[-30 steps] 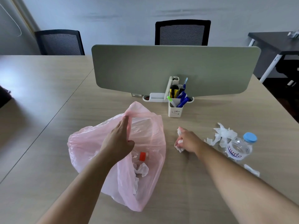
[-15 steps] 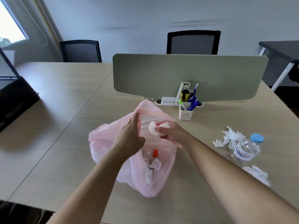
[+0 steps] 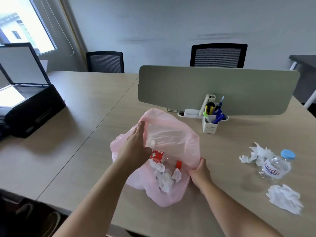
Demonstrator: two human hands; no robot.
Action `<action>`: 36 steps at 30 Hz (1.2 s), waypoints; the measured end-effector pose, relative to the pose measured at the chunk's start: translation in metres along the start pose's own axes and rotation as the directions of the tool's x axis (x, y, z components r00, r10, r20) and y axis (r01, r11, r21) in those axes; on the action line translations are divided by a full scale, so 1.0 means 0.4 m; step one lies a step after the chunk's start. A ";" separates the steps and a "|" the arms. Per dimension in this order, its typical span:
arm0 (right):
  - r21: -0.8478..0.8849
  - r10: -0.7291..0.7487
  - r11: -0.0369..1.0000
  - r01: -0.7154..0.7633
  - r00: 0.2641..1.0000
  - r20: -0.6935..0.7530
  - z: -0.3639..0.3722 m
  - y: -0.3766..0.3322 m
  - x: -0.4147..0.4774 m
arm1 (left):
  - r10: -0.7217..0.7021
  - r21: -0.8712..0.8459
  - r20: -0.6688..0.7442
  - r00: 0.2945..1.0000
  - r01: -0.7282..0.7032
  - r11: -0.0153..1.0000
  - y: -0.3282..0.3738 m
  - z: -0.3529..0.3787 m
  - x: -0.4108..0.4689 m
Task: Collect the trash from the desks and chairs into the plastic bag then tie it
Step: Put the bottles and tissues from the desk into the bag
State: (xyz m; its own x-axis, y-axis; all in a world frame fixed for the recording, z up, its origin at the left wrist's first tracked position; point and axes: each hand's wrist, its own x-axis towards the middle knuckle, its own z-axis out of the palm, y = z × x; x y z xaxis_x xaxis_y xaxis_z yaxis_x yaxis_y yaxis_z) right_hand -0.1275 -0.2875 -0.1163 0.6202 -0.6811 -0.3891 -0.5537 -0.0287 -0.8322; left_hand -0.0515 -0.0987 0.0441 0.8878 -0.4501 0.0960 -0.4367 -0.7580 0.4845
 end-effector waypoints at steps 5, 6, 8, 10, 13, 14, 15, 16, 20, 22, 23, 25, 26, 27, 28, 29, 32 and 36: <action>0.234 -0.035 0.971 0.045 0.998 -0.047 -0.022 -0.111 -0.008 | -0.037 0.039 -0.054 0.998 0.039 0.998 -0.038 -0.055 0.011; 0.277 -0.068 0.957 0.080 0.996 -0.054 -0.049 -0.159 -0.009 | -0.052 0.047 -0.071 0.996 0.056 0.997 -0.043 -0.071 0.016; 0.341 -0.148 0.927 0.158 0.987 -0.056 -0.103 -0.260 -0.019 | -0.073 0.047 -0.116 0.991 0.079 0.996 -0.052 -0.102 0.027; 0.372 -0.222 0.900 0.228 0.973 -0.059 -0.152 -0.355 -0.026 | -0.103 0.043 -0.152 0.983 0.110 0.993 -0.057 -0.127 0.041; 0.371 -0.330 0.864 0.341 0.939 -0.095 -0.227 -0.483 -0.052 | -0.138 0.038 -0.175 0.975 0.147 0.988 -0.046 -0.153 0.057; 0.344 -0.375 0.856 0.386 0.922 -0.102 -0.248 -0.514 -0.063 | -0.151 0.040 -0.180 0.972 0.161 0.986 -0.039 -0.154 0.061; 0.307 -0.411 0.852 0.423 0.905 -0.107 -0.266 -0.537 -0.074 | -0.160 0.046 -0.183 0.970 0.171 0.984 -0.032 -0.149 0.064; 0.258 -0.441 0.852 0.456 0.890 -0.117 -0.283 -0.550 -0.080 | -0.158 0.050 -0.182 0.971 0.170 0.984 -0.020 -0.142 0.067; -0.004 -0.423 0.904 0.427 0.895 -0.140 -0.319 -0.508 -0.049 | -0.131 0.088 -0.091 0.987 0.139 0.986 0.026 -0.070 0.075; -0.144 -0.413 0.909 0.392 0.895 -0.171 -0.333 -0.462 -0.029 | -0.116 0.112 -0.045 0.992 0.120 0.986 0.047 -0.027 0.075; -0.225 -0.410 0.902 0.367 0.892 -0.188 -0.342 -0.440 -0.025 | -0.098 0.116 -0.025 0.995 0.100 0.988 0.057 -0.004 0.076; -0.353 -0.389 0.885 0.303 0.898 -0.204 -0.357 -0.399 -0.022 | -0.062 0.123 0.006 0.998 0.061 0.991 0.072 0.037 0.080; -0.392 -0.369 0.879 0.271 0.908 -0.199 -0.365 -0.376 -0.016 | -0.046 0.131 0.020 0.999 0.043 0.990 0.082 0.056 0.080; -0.415 -0.346 0.876 0.246 0.919 -0.186 -0.371 -0.355 -0.009 | -0.039 0.146 0.035 0.999 0.033 0.989 0.091 0.072 0.079; -0.417 -0.313 0.882 0.221 0.935 -0.166 -0.380 -0.328 0.000 | -0.032 0.164 0.050 0.998 0.023 0.986 0.099 0.092 0.077; -0.406 -0.281 0.891 0.205 0.950 -0.135 -0.383 -0.308 0.004 | -0.035 0.184 0.052 0.998 0.025 0.983 0.103 0.102 0.072; -0.380 -0.201 0.908 0.178 0.979 -0.020 -0.413 -0.247 0.009 | -0.041 0.192 0.043 0.998 0.032 0.981 0.123 0.129 0.073; -0.334 -0.306 0.908 0.253 0.945 -0.114 -0.504 -0.233 0.009 | -0.018 0.142 0.028 0.999 0.014 0.990 0.141 0.148 0.102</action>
State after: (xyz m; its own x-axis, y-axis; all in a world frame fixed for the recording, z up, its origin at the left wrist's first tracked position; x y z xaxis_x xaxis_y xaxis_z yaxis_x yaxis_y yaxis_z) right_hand -0.1857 -0.4349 0.0393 0.6923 -0.7183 -0.0684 -0.5311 -0.4431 -0.7223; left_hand -0.0484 -0.1877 0.0239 0.8910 -0.4496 0.0630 -0.4407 -0.8234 0.3576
